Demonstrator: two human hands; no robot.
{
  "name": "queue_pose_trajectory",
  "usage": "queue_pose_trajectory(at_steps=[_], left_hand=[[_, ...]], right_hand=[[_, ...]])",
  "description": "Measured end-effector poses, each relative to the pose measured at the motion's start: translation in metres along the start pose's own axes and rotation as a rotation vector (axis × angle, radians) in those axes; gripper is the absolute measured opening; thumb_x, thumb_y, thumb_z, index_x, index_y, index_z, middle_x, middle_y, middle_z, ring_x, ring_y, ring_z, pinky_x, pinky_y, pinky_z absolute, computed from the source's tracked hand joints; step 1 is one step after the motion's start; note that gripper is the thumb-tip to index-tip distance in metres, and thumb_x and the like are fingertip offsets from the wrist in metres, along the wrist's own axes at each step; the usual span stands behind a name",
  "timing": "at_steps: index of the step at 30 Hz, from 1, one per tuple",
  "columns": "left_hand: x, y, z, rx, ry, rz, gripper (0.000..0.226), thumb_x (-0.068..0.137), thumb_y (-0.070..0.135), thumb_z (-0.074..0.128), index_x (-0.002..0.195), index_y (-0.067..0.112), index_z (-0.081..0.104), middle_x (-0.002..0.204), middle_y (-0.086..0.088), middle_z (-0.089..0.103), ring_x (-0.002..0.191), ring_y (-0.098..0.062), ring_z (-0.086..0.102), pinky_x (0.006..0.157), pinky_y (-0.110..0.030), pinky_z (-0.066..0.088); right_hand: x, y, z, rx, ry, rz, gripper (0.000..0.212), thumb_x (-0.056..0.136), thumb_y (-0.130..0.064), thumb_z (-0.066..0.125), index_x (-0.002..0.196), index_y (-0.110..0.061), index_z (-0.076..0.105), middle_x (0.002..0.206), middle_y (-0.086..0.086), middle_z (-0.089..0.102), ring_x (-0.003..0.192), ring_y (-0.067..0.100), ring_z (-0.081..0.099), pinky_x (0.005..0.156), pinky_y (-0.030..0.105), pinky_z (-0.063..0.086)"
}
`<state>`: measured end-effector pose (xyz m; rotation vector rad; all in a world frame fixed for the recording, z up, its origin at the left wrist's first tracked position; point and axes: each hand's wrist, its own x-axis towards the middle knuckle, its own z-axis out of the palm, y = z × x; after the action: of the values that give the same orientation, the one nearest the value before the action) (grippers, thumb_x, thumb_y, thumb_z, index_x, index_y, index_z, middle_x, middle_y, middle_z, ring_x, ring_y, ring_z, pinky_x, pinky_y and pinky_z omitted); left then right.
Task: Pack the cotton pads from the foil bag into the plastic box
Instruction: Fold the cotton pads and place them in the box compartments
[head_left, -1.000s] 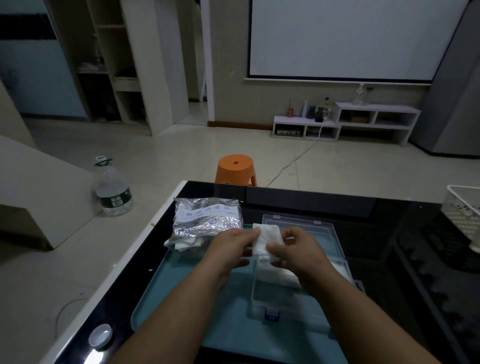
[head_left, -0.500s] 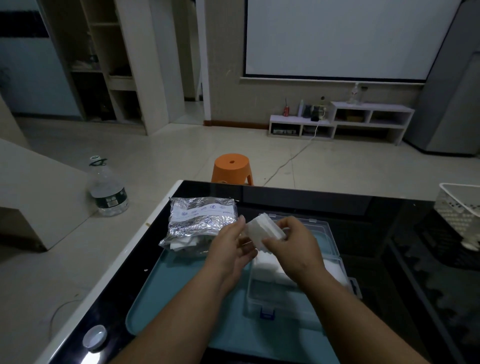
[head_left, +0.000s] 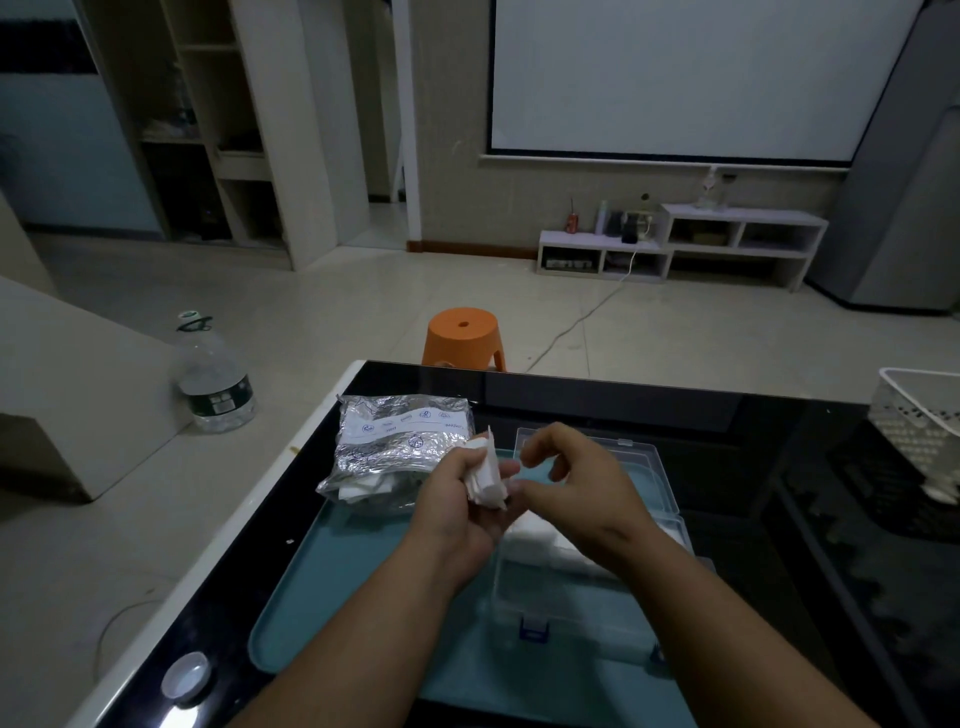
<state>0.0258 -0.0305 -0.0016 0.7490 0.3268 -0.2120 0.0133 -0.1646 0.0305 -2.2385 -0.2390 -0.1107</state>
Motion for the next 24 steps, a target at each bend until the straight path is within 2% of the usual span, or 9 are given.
queue_pose_trajectory(at_steps=[4, 7, 10, 12, 14, 17, 18, 22, 24], left_hand=[[-0.002, -0.002, 0.002, -0.004, -0.097, -0.068, 0.041, 0.096, 0.037, 0.049, 0.123, 0.008, 0.057, 0.085, -0.018, 0.072, 0.072, -0.028, 0.072, 0.058, -0.037, 0.059], [-0.003, -0.002, 0.001, 0.028, -0.082, -0.06, 0.055, 0.088, 0.056, 0.052, 0.119, 0.011, 0.059, 0.093, -0.017, 0.071, 0.08, -0.029, 0.072, 0.061, -0.037, 0.058], [-0.008, -0.001, 0.004, 0.01, -0.087, -0.048, 0.036, 0.092, 0.027, 0.056, 0.124, 0.01, 0.055, 0.09, -0.014, 0.067, 0.07, -0.025, 0.069, 0.045, -0.026, 0.052], [-0.007, -0.003, 0.005, -0.011, -0.073, -0.037, 0.047, 0.091, 0.005, 0.046, 0.137, 0.013, 0.046, 0.093, -0.017, 0.063, 0.061, -0.024, 0.069, 0.037, -0.022, 0.046], [-0.004, -0.004, 0.004, -0.006, -0.065, 0.001, 0.061, 0.086, -0.005, 0.038, 0.143, 0.017, 0.039, 0.094, -0.019, 0.061, 0.061, -0.027, 0.069, 0.042, -0.028, 0.051], [0.001, -0.004, 0.0, -0.005, -0.088, 0.033, 0.067, 0.079, -0.011, 0.032, 0.139, 0.018, 0.039, 0.1, -0.025, 0.061, 0.077, -0.037, 0.068, 0.075, -0.047, 0.056], [0.002, -0.004, -0.001, -0.001, -0.088, 0.028, 0.065, 0.079, -0.011, 0.033, 0.138, 0.016, 0.04, 0.099, -0.026, 0.061, 0.079, -0.037, 0.067, 0.078, -0.047, 0.053], [0.002, -0.003, -0.005, 0.052, -0.105, -0.003, 0.061, 0.081, -0.008, 0.043, 0.136, 0.019, 0.047, 0.094, -0.021, 0.069, 0.082, -0.033, 0.065, 0.07, -0.039, 0.051], [0.0, -0.004, -0.004, 0.081, -0.134, -0.007, 0.072, 0.073, -0.013, 0.049, 0.135, 0.024, 0.047, 0.101, -0.021, 0.067, 0.084, -0.033, 0.066, 0.069, -0.038, 0.05]], right_hand=[[-0.002, -0.004, 0.005, -0.031, -0.089, -0.026, 0.019, 0.079, -0.039, 0.074, 0.096, -0.033, 0.066, 0.099, -0.016, 0.061, 0.084, -0.004, 0.056, 0.065, 0.014, 0.045], [-0.001, -0.004, 0.01, -0.107, -0.083, -0.065, 0.019, 0.078, -0.042, 0.075, 0.094, -0.037, 0.067, 0.099, -0.013, 0.063, 0.091, 0.005, 0.059, 0.082, 0.034, 0.055], [-0.002, -0.005, 0.007, -0.259, -0.094, -0.117, 0.017, 0.081, -0.041, 0.07, 0.097, -0.038, 0.065, 0.089, -0.02, 0.056, 0.101, 0.008, 0.051, 0.095, 0.042, 0.044], [-0.003, -0.005, 0.003, -0.293, -0.095, -0.123, 0.026, 0.081, -0.04, 0.071, 0.105, -0.038, 0.062, 0.093, -0.021, 0.051, 0.108, 0.008, 0.046, 0.099, 0.035, 0.036], [-0.003, -0.005, 0.003, -0.284, -0.086, -0.104, 0.042, 0.078, -0.04, 0.074, 0.114, -0.039, 0.053, 0.1, -0.021, 0.046, 0.107, 0.006, 0.039, 0.094, 0.029, 0.031], [-0.001, -0.003, 0.004, -0.194, -0.081, -0.049, 0.069, 0.07, -0.041, 0.08, 0.126, -0.041, 0.04, 0.108, -0.021, 0.042, 0.108, 0.003, 0.032, 0.096, 0.031, 0.034], [0.0, -0.002, 0.004, -0.181, -0.086, -0.035, 0.075, 0.068, -0.041, 0.081, 0.128, -0.043, 0.037, 0.115, -0.02, 0.044, 0.113, 0.006, 0.034, 0.098, 0.032, 0.034], [0.004, 0.001, 0.003, -0.195, -0.113, -0.041, 0.096, 0.066, -0.038, 0.083, 0.142, -0.043, 0.023, 0.141, -0.018, 0.044, 0.134, 0.014, 0.036, 0.109, 0.04, 0.025], [0.003, 0.001, 0.002, -0.199, -0.135, -0.044, 0.105, 0.067, -0.039, 0.083, 0.146, -0.045, 0.015, 0.147, -0.015, 0.041, 0.139, 0.019, 0.031, 0.112, 0.044, 0.023]])
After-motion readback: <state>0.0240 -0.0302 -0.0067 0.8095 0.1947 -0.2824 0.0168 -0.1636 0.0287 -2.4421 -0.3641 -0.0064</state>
